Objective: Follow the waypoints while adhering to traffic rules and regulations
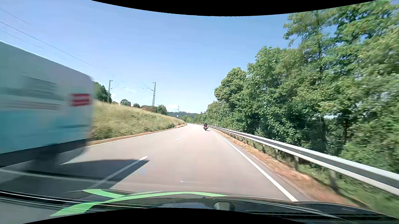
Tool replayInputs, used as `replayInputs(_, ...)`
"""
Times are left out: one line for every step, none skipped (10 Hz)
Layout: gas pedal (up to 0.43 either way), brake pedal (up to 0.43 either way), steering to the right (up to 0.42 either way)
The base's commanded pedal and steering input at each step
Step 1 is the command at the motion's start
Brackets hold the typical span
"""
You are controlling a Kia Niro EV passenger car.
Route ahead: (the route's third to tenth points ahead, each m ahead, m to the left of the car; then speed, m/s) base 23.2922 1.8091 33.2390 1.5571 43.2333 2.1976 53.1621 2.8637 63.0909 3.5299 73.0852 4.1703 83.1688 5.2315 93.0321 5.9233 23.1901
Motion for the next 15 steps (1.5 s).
replayInputs(0.240,0.000,-0.008)
replayInputs(0.240,0.000,-0.008)
replayInputs(0.240,0.000,-0.008)
replayInputs(0.260,0.000,-0.008)
replayInputs(0.260,0.000,-0.007)
replayInputs(0.268,0.000,-0.007)
replayInputs(0.268,0.000,-0.008)
replayInputs(0.268,0.000,-0.008)
replayInputs(0.228,0.000,-0.008)
replayInputs(0.228,0.000,-0.008)
replayInputs(0.228,0.000,-0.008)
replayInputs(0.228,0.000,-0.008)
replayInputs(0.248,0.000,-0.008)
replayInputs(0.248,0.000,-0.008)
replayInputs(0.260,0.000,-0.008)
